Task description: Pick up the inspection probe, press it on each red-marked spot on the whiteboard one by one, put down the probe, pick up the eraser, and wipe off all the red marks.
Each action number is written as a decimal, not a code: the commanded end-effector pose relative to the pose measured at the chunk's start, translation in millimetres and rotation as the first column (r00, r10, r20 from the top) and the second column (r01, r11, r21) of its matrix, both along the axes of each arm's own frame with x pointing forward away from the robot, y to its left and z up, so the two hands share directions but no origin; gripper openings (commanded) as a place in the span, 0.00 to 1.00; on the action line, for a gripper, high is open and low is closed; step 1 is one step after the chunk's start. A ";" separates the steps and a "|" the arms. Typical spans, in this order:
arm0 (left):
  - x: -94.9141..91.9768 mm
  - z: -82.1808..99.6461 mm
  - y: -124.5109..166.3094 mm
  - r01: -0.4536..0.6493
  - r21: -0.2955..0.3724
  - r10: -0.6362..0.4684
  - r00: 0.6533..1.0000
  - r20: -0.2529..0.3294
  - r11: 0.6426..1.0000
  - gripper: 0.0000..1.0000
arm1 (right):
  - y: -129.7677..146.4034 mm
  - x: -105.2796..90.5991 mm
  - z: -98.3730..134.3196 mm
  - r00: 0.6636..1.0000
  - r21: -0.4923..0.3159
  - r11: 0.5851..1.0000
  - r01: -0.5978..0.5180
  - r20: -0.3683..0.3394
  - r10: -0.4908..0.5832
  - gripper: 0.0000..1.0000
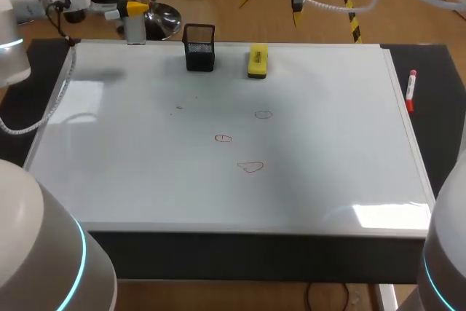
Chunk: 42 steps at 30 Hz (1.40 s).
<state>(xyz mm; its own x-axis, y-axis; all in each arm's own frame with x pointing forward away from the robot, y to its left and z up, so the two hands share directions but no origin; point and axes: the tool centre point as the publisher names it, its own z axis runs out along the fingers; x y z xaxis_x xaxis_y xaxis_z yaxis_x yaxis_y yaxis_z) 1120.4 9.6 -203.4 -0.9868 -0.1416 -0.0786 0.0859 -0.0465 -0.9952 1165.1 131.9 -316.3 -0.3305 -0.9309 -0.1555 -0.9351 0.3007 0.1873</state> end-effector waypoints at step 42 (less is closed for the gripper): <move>-0.9 1.7 -0.1 -0.002 0.001 0.002 1.000 0.001 1.000 0.00 | -21.6 -27.9 -103.4 0.975 -0.241 0.958 -0.156 0.117 0.188 1.00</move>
<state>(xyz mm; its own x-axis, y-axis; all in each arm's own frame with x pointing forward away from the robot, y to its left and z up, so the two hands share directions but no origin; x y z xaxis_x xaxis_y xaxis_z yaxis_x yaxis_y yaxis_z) 1120.4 9.7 -203.4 -0.9868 -0.1416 -0.0786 0.0859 -0.0465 -0.9952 1143.4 115.7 -417.7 -0.1600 -0.9820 0.1009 -0.9867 0.1622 0.0137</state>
